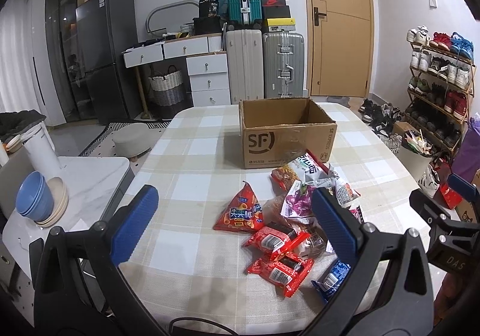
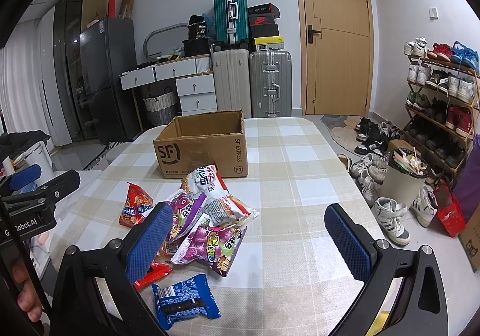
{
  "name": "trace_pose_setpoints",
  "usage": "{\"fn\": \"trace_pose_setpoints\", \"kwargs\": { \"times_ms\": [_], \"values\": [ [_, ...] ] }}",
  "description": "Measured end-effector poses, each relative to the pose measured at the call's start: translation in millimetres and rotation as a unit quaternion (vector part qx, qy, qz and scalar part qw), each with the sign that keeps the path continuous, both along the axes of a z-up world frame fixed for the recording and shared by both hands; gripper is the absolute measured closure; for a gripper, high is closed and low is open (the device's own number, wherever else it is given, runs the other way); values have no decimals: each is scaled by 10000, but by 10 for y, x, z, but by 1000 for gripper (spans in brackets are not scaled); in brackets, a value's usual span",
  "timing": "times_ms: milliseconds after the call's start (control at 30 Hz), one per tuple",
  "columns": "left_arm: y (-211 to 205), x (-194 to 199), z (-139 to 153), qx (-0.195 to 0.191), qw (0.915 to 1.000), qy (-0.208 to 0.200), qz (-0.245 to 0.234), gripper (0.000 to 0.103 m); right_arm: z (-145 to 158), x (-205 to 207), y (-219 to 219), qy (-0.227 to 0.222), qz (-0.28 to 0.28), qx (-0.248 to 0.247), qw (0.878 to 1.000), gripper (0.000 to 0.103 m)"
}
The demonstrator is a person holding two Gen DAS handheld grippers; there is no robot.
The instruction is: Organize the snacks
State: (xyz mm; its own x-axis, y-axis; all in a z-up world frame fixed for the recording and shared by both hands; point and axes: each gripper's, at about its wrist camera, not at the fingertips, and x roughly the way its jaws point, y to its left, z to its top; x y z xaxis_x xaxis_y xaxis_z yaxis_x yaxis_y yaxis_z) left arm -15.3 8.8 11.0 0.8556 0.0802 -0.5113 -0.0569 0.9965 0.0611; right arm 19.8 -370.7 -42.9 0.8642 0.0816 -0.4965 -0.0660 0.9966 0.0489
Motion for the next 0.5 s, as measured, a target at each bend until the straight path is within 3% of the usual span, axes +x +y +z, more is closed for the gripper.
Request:
{"fn": "trace_pose_setpoints", "kwargs": {
  "times_ms": [333, 500],
  "values": [
    [35, 52, -16, -57, 9999, 80, -87, 1, -1, 4, 6, 16, 17, 3, 10000, 0],
    [189, 223, -171, -207, 9990, 386, -121, 1, -74, 75, 7, 202, 153, 165, 9995, 0]
  ]
}}
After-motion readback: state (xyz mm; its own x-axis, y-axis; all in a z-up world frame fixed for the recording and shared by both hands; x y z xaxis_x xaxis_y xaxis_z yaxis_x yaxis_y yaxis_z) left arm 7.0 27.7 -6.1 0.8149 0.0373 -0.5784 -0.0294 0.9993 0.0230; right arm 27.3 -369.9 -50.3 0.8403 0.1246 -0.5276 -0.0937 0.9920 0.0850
